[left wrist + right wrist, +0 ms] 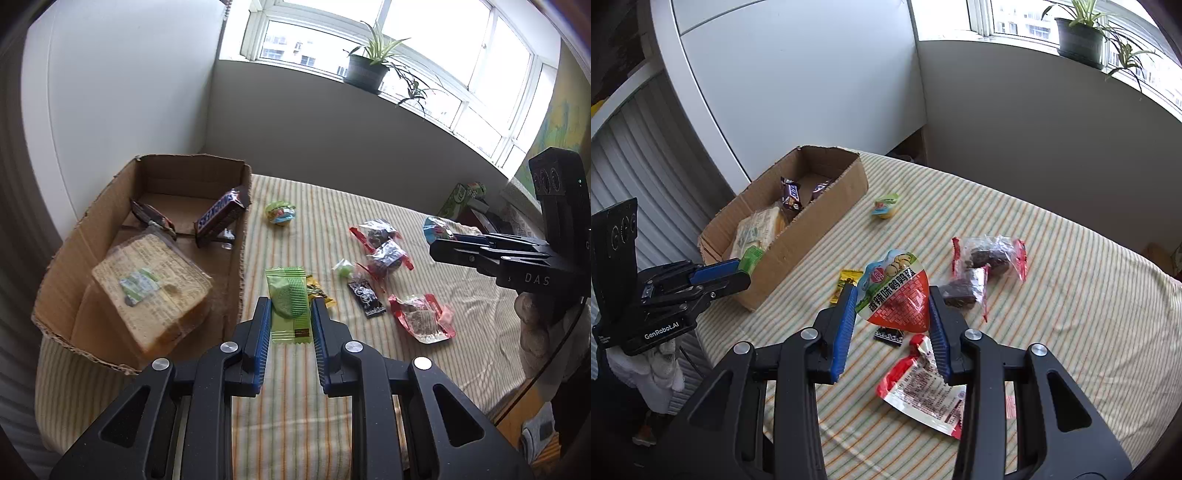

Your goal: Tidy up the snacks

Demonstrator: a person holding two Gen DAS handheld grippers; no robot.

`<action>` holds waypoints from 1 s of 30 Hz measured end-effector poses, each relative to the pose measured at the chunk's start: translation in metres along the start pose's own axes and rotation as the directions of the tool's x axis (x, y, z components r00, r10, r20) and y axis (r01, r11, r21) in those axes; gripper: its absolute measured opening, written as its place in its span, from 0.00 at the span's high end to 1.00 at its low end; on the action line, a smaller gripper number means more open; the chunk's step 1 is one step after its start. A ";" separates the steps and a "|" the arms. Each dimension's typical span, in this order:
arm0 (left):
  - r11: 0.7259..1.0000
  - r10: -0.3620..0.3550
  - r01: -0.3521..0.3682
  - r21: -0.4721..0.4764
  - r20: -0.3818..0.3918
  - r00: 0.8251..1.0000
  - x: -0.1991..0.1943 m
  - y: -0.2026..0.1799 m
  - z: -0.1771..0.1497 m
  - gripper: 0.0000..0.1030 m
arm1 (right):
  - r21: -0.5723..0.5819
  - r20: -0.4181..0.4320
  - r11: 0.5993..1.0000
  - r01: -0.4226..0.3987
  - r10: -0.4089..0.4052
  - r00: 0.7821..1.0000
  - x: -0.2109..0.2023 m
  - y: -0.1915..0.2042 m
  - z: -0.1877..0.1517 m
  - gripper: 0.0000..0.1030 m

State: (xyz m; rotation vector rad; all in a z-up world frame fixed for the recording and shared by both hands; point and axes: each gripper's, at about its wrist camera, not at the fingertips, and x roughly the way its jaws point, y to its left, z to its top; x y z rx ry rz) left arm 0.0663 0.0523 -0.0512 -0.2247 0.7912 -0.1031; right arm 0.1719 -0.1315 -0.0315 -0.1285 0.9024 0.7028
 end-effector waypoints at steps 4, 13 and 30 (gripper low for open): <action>0.998 0.048 -0.047 -0.031 0.023 0.999 -0.012 0.025 0.003 0.80 | -0.032 0.005 0.999 -0.036 0.036 0.999 0.010 0.026 0.016 0.62; 0.987 0.130 -0.124 -0.099 0.051 0.990 -0.027 0.075 0.006 0.80 | -0.090 -0.008 0.991 -0.098 0.098 0.995 0.042 0.079 0.049 0.62; 0.975 0.175 -0.168 -0.146 0.040 0.984 -0.022 0.110 0.011 0.80 | -0.130 -0.070 0.980 -0.152 0.144 0.987 0.105 0.126 0.085 0.55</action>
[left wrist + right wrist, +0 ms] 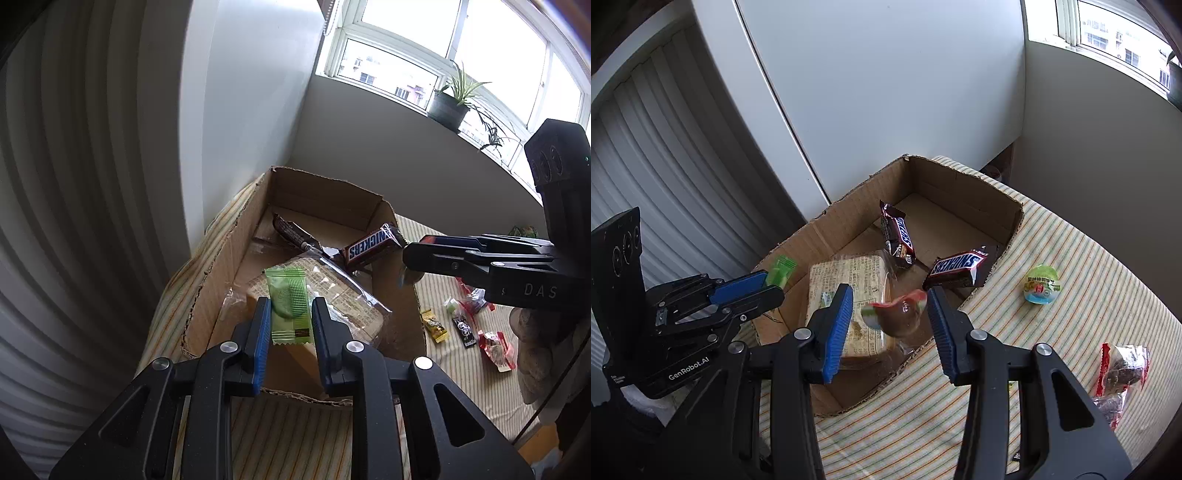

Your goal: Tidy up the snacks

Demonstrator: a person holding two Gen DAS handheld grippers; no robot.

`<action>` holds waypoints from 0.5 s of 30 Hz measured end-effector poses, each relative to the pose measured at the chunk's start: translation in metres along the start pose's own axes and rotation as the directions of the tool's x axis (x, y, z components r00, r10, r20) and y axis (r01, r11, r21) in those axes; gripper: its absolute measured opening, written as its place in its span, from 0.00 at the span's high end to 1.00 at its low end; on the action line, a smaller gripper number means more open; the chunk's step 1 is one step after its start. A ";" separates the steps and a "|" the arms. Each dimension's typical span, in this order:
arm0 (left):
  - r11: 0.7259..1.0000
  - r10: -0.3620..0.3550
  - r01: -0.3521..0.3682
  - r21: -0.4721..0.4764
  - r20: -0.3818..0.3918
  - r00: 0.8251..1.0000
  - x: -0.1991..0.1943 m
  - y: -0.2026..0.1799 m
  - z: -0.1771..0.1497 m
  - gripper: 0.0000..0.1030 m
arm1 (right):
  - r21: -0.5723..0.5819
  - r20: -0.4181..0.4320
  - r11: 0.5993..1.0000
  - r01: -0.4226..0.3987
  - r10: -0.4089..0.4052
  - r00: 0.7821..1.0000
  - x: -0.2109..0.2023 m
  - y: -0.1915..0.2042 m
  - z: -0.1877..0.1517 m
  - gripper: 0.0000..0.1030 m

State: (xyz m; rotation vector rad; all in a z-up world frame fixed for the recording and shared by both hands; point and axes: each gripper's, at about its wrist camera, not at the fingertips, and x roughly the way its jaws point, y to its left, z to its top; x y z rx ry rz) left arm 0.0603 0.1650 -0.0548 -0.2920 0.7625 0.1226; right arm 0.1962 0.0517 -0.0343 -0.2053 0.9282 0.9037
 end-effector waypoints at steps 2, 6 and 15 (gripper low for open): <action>1.000 -0.002 0.002 -0.011 -0.001 1.000 0.001 0.002 0.001 0.74 | 0.005 0.007 1.000 0.001 -0.001 1.000 0.000 0.001 0.001 0.39; 1.000 0.003 -0.002 -0.014 0.006 1.000 -0.001 0.001 0.001 0.48 | 0.018 0.032 1.000 0.004 -0.005 0.999 -0.005 -0.002 -0.001 0.27; 1.000 -0.010 0.010 0.001 0.015 1.000 -0.005 -0.009 0.003 0.48 | 0.052 0.057 0.998 0.039 -0.042 0.997 -0.025 -0.020 -0.013 0.16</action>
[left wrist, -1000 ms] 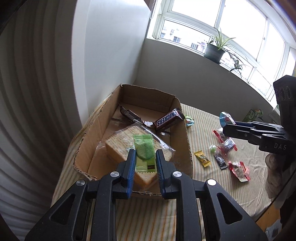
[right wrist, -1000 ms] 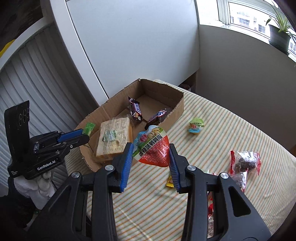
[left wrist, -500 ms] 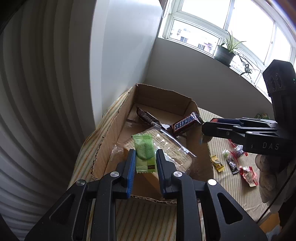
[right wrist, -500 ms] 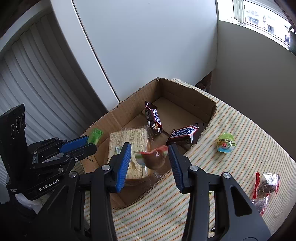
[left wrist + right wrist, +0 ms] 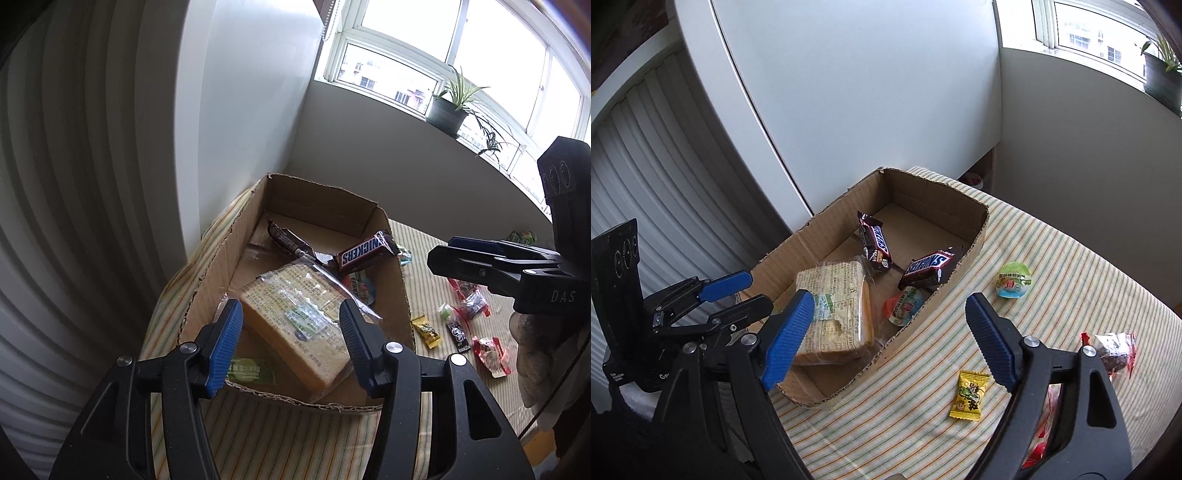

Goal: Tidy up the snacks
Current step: 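Withdraw both tools from the box toward the remaining snacks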

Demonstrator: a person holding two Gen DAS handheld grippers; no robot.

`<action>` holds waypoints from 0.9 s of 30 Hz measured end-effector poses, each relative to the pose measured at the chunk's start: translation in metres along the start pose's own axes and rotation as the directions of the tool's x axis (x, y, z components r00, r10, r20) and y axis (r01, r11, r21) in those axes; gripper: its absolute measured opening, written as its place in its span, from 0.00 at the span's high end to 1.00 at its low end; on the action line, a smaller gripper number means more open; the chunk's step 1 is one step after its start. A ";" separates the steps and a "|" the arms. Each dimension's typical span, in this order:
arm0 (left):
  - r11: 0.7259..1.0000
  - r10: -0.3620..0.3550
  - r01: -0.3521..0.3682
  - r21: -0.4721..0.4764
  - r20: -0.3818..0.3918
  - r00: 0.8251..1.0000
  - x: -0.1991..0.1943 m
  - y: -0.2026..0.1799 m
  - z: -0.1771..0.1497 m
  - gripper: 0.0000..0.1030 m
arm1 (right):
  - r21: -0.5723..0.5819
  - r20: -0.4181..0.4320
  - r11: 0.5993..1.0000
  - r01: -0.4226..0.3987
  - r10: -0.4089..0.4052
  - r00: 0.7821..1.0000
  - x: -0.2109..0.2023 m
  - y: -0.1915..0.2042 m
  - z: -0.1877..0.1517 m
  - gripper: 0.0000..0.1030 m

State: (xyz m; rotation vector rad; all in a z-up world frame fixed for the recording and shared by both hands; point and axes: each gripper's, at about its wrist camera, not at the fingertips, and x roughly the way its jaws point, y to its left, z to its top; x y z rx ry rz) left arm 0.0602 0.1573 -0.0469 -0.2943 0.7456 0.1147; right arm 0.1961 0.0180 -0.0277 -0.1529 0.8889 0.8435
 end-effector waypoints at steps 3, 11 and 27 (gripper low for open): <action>1.000 -0.013 0.013 0.013 0.001 1.000 -0.001 -0.008 0.000 0.48 | 0.009 0.007 1.000 0.023 -0.023 1.000 -0.011 -0.009 -0.006 0.16; 0.996 -0.069 0.069 0.055 -0.005 0.998 -0.004 -0.036 -0.003 0.48 | 0.055 0.029 0.995 0.088 -0.090 0.996 -0.051 -0.042 -0.028 0.09; 0.967 -0.183 0.194 0.166 -0.079 0.980 0.009 -0.115 -0.023 0.48 | 0.111 -0.037 0.973 0.201 -0.198 0.980 -0.111 -0.120 -0.110 0.09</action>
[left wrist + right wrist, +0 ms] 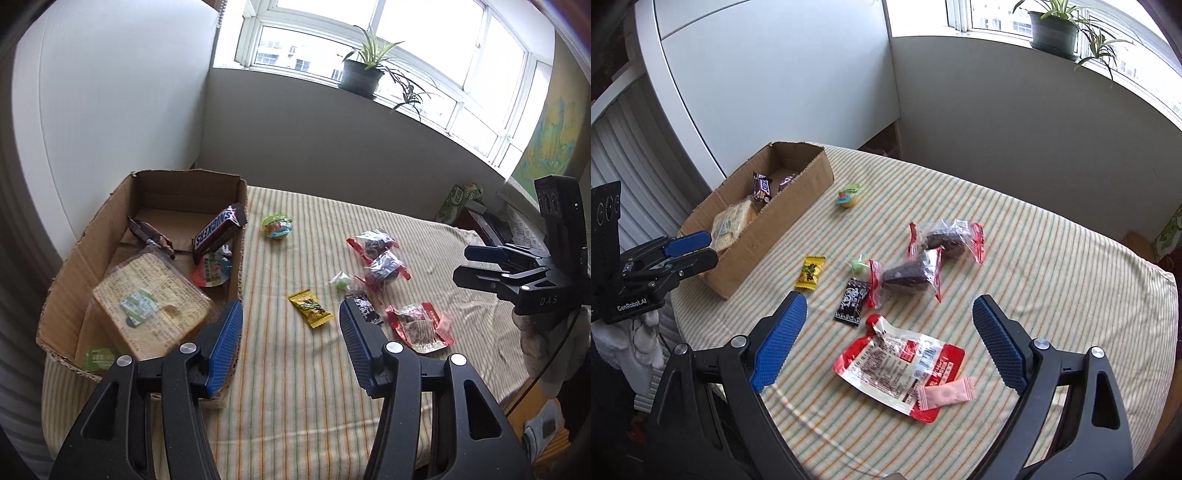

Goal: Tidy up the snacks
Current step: 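Withdraw both tools from the box toward the remaining snacks, then grasp the black candy packet with the left tool while the right tool grasps the pink candy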

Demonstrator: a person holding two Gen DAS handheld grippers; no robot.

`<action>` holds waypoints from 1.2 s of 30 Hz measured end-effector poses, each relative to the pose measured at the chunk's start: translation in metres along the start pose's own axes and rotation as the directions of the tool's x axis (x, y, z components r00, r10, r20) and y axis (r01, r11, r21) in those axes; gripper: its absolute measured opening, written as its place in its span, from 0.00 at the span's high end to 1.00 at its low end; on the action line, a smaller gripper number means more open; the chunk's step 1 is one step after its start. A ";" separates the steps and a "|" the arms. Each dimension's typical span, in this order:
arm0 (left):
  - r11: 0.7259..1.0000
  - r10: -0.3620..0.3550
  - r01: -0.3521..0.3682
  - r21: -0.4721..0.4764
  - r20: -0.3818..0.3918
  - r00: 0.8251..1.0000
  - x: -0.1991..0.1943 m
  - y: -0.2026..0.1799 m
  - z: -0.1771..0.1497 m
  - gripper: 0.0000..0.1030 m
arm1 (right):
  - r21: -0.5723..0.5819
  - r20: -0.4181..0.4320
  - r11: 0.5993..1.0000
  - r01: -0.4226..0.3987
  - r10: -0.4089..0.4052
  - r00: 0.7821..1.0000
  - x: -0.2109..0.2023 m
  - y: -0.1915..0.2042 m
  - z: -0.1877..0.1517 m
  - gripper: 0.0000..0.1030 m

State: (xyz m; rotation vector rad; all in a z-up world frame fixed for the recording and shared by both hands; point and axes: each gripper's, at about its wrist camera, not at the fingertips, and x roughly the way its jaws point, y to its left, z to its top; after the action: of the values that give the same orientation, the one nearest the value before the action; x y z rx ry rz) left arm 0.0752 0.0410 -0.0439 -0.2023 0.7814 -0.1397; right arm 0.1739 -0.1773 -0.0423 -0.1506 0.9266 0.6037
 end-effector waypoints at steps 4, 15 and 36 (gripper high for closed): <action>0.999 -0.021 0.022 0.026 -0.025 0.999 0.010 -0.018 -0.002 0.48 | -0.028 -0.040 1.000 0.012 -0.013 0.999 0.003 -0.015 -0.018 0.09; 0.995 -0.072 0.080 0.068 -0.113 0.991 0.049 -0.054 -0.009 0.55 | 0.180 -0.212 0.983 0.025 0.014 0.977 0.024 -0.062 -0.054 0.36; 0.992 -0.071 0.094 0.081 -0.250 0.966 0.118 -0.073 -0.007 0.67 | 0.286 -0.265 0.958 0.027 0.052 0.963 0.064 -0.062 -0.053 0.65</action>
State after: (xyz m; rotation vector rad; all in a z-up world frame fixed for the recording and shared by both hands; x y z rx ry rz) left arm 0.1491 -0.0539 -0.1126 -0.1312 1.0123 -0.2834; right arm 0.1993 -0.2207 -0.1324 0.0367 1.2714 0.4589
